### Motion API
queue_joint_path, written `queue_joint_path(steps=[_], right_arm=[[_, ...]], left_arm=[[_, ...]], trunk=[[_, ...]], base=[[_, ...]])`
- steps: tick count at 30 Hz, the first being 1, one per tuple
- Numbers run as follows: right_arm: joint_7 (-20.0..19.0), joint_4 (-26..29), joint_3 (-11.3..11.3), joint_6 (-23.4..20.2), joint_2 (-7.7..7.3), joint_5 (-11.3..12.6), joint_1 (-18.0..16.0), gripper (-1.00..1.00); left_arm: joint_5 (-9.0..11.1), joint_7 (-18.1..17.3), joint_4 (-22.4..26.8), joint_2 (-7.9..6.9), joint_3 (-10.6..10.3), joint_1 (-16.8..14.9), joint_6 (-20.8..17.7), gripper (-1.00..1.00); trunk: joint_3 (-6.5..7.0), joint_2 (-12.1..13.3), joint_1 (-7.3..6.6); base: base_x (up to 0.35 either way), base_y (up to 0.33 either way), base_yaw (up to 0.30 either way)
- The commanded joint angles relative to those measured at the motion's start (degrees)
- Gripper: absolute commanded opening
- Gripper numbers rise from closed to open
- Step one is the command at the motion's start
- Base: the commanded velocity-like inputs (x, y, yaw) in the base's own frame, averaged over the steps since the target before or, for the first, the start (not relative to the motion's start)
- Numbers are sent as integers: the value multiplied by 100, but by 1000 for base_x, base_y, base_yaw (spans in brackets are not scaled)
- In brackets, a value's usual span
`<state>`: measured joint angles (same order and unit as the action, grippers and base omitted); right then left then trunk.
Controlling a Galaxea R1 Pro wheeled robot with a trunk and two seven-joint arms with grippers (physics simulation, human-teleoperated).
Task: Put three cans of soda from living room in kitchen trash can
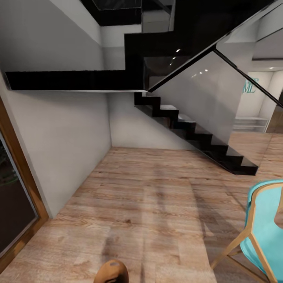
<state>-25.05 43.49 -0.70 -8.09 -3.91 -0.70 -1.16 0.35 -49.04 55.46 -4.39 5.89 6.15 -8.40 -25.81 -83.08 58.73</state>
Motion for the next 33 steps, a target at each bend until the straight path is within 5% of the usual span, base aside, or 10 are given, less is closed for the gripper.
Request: queue_joint_path(steps=[1, 26, 33], right_arm=[[0, 0, 0, 0, 1, 0, 0, 100], [2, -3, -3, 0, -2, 0, 0, 100], [302, 819, -5, -35, 89, 1, -158, 100]], left_arm=[[0, 0, 0, 0, 0, 0, 1, 100], [0, 0, 2, 0, 0, 0, -2, 100], [25, -12, 78, -10, -11, 0, -38, 100]], trunk=[[0, 0, 0], [0, 0, 0], [0, 0, 0]], base=[[274, 67, 0], [37, 53, 0], [0, 4, 0]])
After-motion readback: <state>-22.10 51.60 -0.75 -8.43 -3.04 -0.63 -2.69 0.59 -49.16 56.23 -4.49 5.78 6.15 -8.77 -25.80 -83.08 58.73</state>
